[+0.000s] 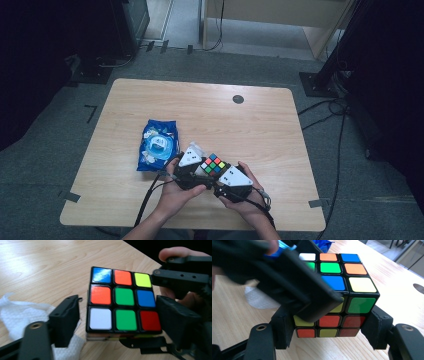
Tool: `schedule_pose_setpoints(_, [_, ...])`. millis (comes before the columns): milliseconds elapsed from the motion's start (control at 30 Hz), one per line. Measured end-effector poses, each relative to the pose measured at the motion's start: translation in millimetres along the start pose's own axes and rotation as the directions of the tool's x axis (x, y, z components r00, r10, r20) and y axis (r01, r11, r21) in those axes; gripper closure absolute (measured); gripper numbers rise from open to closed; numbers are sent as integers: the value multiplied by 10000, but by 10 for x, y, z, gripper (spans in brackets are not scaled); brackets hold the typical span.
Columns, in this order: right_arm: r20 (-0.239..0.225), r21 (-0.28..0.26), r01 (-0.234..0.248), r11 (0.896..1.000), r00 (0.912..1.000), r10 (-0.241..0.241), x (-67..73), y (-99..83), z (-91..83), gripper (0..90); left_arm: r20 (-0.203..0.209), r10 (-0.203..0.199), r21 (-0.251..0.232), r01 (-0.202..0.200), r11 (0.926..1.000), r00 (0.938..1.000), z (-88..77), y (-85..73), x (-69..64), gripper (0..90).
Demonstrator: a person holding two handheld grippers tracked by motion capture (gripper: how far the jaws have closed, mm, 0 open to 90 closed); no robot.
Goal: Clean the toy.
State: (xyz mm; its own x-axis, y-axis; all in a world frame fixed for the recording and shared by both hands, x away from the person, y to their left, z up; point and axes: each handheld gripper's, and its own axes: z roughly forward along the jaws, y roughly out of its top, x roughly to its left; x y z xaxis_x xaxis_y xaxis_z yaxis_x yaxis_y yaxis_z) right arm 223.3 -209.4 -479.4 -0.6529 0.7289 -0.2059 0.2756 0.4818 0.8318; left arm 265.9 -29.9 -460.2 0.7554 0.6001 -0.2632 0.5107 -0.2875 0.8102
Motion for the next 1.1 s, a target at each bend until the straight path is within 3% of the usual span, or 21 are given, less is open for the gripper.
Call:
schedule_pose_setpoints(100, [14, -49, 110, 9999, 9999, -110, 20, 6, 11, 353, 307, -118, 95, 115, 9999, 9995, -1, -3, 30, 291])
schedule_pose_setpoints(467, [135, -114, 371, 9992, 9992, -370, 79, -2, 37, 353, 266, -228, 619, 211, 9979, 9994, 41, -5, 64, 299])
schedule_pose_setpoints(533, [170, -161, 399, 9991, 9991, -396, 79, -3, 34, 352, 259, -367, 569, 352, 9978, 9990, 23, 3, 82, 343])
schedule_pose_setpoints(600, [129, -293, 394, 9988, 9992, -391, 72, -8, 26, 352, 518, -647, 609, 615, 9963, 9966, 13, 7, 117, 343])
schedule_pose_setpoints(700, [101, -450, 387, 9982, 9992, -383, 74, -11, 14, 350, 961, -1162, 632, 1105, 9919, 9886, 7, 7, 181, 345])
schedule_pose_setpoints(767, [25, -651, 417, 9970, 9991, -416, 66, -19, 5, 349, 1375, -1614, 671, 1534, 9859, 9773, -3, 5, 245, 345])
schedule_pose_setpoints(867, [-12, -955, 340, 9949, 9994, -343, 61, -41, -7, 347, 1631, -1877, 606, 1800, 9818, 9686, -27, 9, 293, 345])
schedule_pose_setpoints(933, [61, -930, 357, 9950, 9994, -353, 58, -81, 11, 331, 1888, -2176, 357, 2148, 9760, 9576, -77, 30, 338, 345])
schedule_pose_setpoints(1000, [-62, -985, 128, 9951, 9999, -135, 34, -137, 32, 332, 2021, -2305, 255, 2302, 9728, 9519, -109, 42, 369, 345])
schedule_pose_setpoints(1100, [-282, -1099, -327, 9934, 9992, 298, -13, -202, 63, 344, 2428, -2620, 122, 2671, 9636, 9340, -154, 58, 424, 345])
